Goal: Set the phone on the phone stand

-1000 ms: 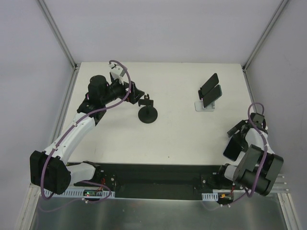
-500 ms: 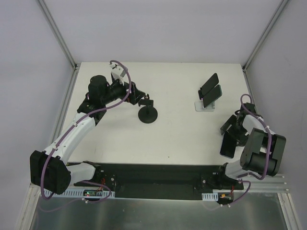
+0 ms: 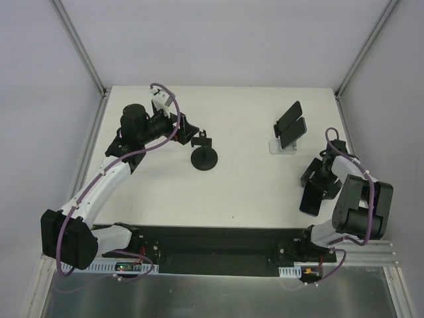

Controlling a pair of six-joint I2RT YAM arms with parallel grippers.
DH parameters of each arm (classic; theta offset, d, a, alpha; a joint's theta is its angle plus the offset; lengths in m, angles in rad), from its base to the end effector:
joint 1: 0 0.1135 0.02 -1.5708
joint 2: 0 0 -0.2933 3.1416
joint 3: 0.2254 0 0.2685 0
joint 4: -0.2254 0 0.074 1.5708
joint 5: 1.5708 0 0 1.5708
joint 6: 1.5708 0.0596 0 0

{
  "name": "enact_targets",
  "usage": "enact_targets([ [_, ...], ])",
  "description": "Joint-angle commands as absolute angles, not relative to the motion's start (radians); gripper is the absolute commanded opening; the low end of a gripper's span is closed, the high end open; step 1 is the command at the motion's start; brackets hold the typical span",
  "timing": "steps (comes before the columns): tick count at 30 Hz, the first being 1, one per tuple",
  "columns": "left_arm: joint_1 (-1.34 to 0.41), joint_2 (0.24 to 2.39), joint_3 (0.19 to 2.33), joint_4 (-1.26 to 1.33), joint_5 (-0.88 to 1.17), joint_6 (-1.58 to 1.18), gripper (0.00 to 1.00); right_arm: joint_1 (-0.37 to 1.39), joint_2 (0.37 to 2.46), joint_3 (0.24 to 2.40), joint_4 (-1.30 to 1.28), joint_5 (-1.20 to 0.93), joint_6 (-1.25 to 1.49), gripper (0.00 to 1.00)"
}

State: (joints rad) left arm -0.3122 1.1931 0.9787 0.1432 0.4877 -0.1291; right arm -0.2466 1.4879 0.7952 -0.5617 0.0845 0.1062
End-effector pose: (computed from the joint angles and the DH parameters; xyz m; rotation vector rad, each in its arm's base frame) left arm 0.2832 -0.1208 0.3801 0.5289 1.6002 -0.7332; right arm 0.2673 -0.0725 0.1581 0.5151 2.7809 -0.1509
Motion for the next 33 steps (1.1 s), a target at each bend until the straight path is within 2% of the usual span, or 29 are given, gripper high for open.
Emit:
enact_targets([
  [1,-0.302,1.166,0.979,0.164,0.497,-0.101,0.99,-0.210,1.508,0.778,-0.607,-0.028,0.095,0.89],
  [4,-0.301,1.166,0.977,0.161,0.499,-0.098,0.99,-0.210,1.528,0.785,-0.618,-0.006,0.098,0.87],
  [9,-0.295,1.157,0.976,0.155,0.500,-0.094,0.99,-0.209,1.539,0.775,-0.591,-0.034,0.150,0.78],
  [11,-0.295,1.154,0.974,0.155,0.500,-0.092,0.99,-0.209,1.534,0.779,-0.584,-0.043,0.179,0.67],
  [14,-0.293,1.149,0.973,0.155,0.500,-0.092,0.99,-0.213,1.525,0.790,-0.575,-0.034,0.235,0.59],
  [17,-0.291,1.144,0.969,0.152,0.500,-0.087,0.99,-0.215,1.520,0.796,-0.569,-0.031,0.275,0.58],
  [19,-0.290,1.144,0.968,0.150,0.499,-0.084,0.99,-0.215,1.522,0.799,-0.568,-0.055,0.273,0.61],
  [23,-0.287,1.149,0.969,0.149,0.500,-0.086,0.99,-0.212,1.490,0.778,-0.572,-0.064,0.244,0.83],
  [25,-0.287,1.149,0.969,0.149,0.505,-0.084,0.99,-0.209,1.462,0.753,-0.584,-0.051,0.226,0.89],
  [33,-0.284,1.135,0.969,0.146,0.512,-0.089,0.99,-0.192,1.474,0.723,-0.618,0.027,0.210,0.91],
])
